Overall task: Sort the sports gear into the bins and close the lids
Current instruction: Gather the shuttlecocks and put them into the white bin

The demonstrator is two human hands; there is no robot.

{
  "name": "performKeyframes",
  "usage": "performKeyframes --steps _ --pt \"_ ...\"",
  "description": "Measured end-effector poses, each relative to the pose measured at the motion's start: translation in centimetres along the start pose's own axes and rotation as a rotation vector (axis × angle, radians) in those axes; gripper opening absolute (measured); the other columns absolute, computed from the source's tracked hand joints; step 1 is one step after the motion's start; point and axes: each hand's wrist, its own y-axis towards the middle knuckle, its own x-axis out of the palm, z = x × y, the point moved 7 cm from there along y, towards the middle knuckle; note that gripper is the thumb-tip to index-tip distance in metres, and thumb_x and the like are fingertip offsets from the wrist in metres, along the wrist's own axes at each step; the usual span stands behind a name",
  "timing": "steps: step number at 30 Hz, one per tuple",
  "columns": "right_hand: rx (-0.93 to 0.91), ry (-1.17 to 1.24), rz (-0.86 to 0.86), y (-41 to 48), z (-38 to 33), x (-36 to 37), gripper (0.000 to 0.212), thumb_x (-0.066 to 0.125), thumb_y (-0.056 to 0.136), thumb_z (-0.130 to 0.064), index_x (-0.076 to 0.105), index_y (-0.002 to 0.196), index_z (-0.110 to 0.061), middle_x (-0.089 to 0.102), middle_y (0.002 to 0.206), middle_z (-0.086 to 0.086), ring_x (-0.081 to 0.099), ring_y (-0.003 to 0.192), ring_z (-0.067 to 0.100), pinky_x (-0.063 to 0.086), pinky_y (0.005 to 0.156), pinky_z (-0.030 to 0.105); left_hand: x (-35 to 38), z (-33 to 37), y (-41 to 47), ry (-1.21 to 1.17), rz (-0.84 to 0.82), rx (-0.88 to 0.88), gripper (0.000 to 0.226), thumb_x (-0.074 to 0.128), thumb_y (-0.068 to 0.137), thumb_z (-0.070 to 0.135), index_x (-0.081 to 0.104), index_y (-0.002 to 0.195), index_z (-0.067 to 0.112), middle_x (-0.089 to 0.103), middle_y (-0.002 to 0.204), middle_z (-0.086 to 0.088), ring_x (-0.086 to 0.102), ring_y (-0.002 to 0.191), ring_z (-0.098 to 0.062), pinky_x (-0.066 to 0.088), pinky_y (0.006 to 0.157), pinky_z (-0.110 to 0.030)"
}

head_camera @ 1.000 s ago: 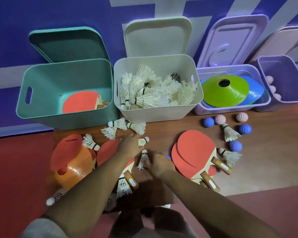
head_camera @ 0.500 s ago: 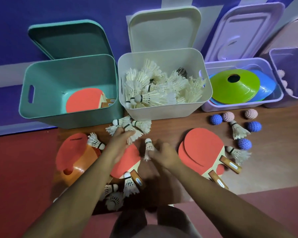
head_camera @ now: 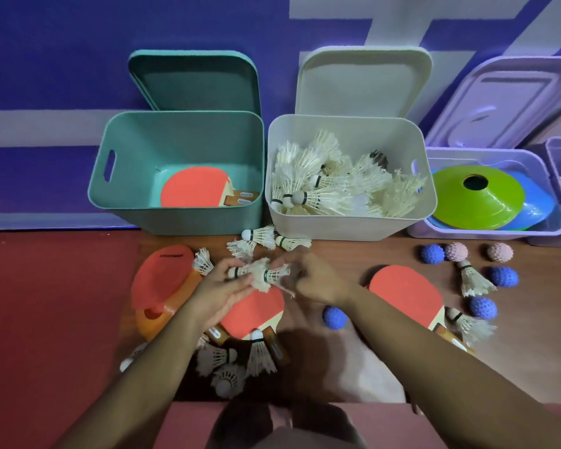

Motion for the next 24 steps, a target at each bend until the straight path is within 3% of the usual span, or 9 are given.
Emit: performKeyframes --steps 3,5,8,10,12,16,18,21,24 --pt "-0.028 0.149 -0.031 0.3 -1.2 1.7 0.043 0.064 0.083 -0.001 0.048 0.116 -0.023 0.055 0.099 -0.004 0.051 0.071 0.003 0.044 0.069 0.016 -0.5 -0.9 -0.3 0.596 -0.093 0.013 0.069 0.08 0.073 0.029 0.051 0.135 0.021 0.05 0.139 0.007 0.051 0.127 -0.011 0.037 0.112 -0.037" --pt "-0.036 0.188 -0.007 0.6 -1.3 2.8 0.049 0.066 0.081 -0.004 0.044 0.12 -0.025 0.053 0.101 -0.006 0.05 0.075 -0.001 0.044 0.069 0.019 -0.6 -0.9 -0.2 0.774 -0.098 0.019 0.076 0.084 0.069 0.045 0.051 0.134 0.026 0.052 0.136 0.017 0.047 0.125 0.003 0.035 0.113 -0.029" --pt "0.026 0.325 0.155 1.1 -1.1 2.8 0.045 0.072 0.083 -0.023 0.05 0.121 -0.028 0.058 0.106 -0.004 0.055 0.089 0.0 0.047 0.078 0.023 0.0 1.0 -0.6 0.678 -0.088 0.1 0.047 0.079 0.079 0.021 0.056 0.12 0.028 0.065 0.114 0.019 0.056 0.105 0.017 0.041 0.094 -0.009" --pt "0.09 0.361 0.392 1.2 -0.6 1.0 0.023 0.066 0.09 -0.027 0.057 0.11 -0.018 0.063 0.097 -0.004 0.058 0.086 -0.003 0.045 0.076 0.017 -0.7 2.3 -0.7 0.548 -0.013 0.167 0.05 0.079 0.078 0.014 0.057 0.121 0.027 0.069 0.116 0.012 0.061 0.11 0.001 0.043 0.098 -0.022" --pt "0.228 0.229 0.557 1.8 1.4 -0.5 0.025 0.062 0.093 -0.029 0.06 0.107 -0.009 0.066 0.097 0.002 0.062 0.093 0.011 0.045 0.076 0.016 -1.7 2.9 -0.7 0.465 0.031 0.207 0.059 0.083 0.069 0.023 0.057 0.122 0.028 0.068 0.121 0.009 0.06 0.116 -0.01 0.042 0.103 -0.03" --pt "0.524 -0.054 0.474 4.3 6.4 0.4 0.055 0.064 0.089 -0.041 0.054 0.12 0.003 0.056 0.12 0.025 0.045 0.122 0.036 0.038 0.092 0.033 -2.9 2.7 -0.8 0.439 0.043 0.166 0.066 0.084 0.06 0.03 0.057 0.12 0.035 0.068 0.121 0.011 0.058 0.119 -0.008 0.04 0.104 -0.031" --pt "0.546 -0.021 0.499 5.3 7.5 0.9 0.045 0.065 0.089 -0.033 0.057 0.116 0.002 0.06 0.116 0.024 0.05 0.118 0.037 0.041 0.091 0.034 -3.8 2.7 -0.8 0.434 0.074 0.164 0.067 0.086 0.056 0.034 0.058 0.117 0.036 0.069 0.119 0.007 0.058 0.119 -0.011 0.041 0.104 -0.033" --pt "0.56 0.026 0.576 5.5 8.0 0.9 0.022 0.058 0.088 -0.017 0.068 0.099 -0.001 0.07 0.101 0.021 0.064 0.101 0.037 0.046 0.078 0.033 -5.2 2.6 -0.9 0.442 0.118 0.16 0.054 0.084 0.071 0.012 0.059 0.113 0.035 0.069 0.116 0.004 0.059 0.117 -0.013 0.044 0.102 -0.033" --pt "0.472 -0.001 0.568 4.4 6.5 1.1 0.014 0.061 0.087 -0.013 0.07 0.092 -0.005 0.072 0.093 0.017 0.066 0.091 0.033 0.048 0.076 0.035 -6.1 2.7 -1.4 0.473 0.132 0.178 0.052 0.078 0.076 0.002 0.059 0.11 0.037 0.071 0.11 0.007 0.061 0.114 -0.011 0.047 0.091 -0.023"
